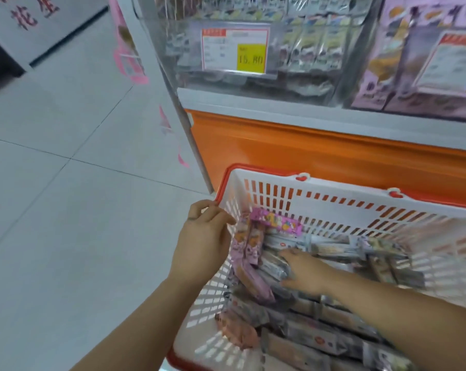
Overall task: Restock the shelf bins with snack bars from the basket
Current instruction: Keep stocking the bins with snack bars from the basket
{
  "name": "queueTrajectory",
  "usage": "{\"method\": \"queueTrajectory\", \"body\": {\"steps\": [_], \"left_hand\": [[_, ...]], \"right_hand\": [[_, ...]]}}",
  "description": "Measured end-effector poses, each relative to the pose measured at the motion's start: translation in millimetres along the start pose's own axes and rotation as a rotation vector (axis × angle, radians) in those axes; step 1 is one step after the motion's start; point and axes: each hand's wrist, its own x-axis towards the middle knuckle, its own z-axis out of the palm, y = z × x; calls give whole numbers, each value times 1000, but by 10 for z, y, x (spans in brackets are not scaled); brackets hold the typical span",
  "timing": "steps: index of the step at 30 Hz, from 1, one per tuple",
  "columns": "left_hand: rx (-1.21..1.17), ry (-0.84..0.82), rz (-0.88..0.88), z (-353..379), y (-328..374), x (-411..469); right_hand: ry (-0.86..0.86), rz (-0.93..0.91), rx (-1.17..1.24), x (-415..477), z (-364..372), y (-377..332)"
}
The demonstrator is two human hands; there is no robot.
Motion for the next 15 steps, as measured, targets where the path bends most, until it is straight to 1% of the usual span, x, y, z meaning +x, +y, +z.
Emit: {"method": "queueTrajectory", "body": {"steps": [4,7,10,12,14,15], "left_hand": [[-8,-3,1,-23,8,-10],[-35,-17,7,-29,-15,-24],[-58,-62,16,-59,-18,-13],[-8,-142,70,-122,-14,-8],[44,-297,114,-232,8,19],[59,-375,100,-306,30,39]], "right_hand": [[17,98,104,139,139,-71],[90,124,95,139,88,-87],[106,135,69,20,-48,-75],[106,137,-46,-114,-138,-44],[94,156,-119,-232,-155,10],[87,165,-129,-292,-154,29]]}}
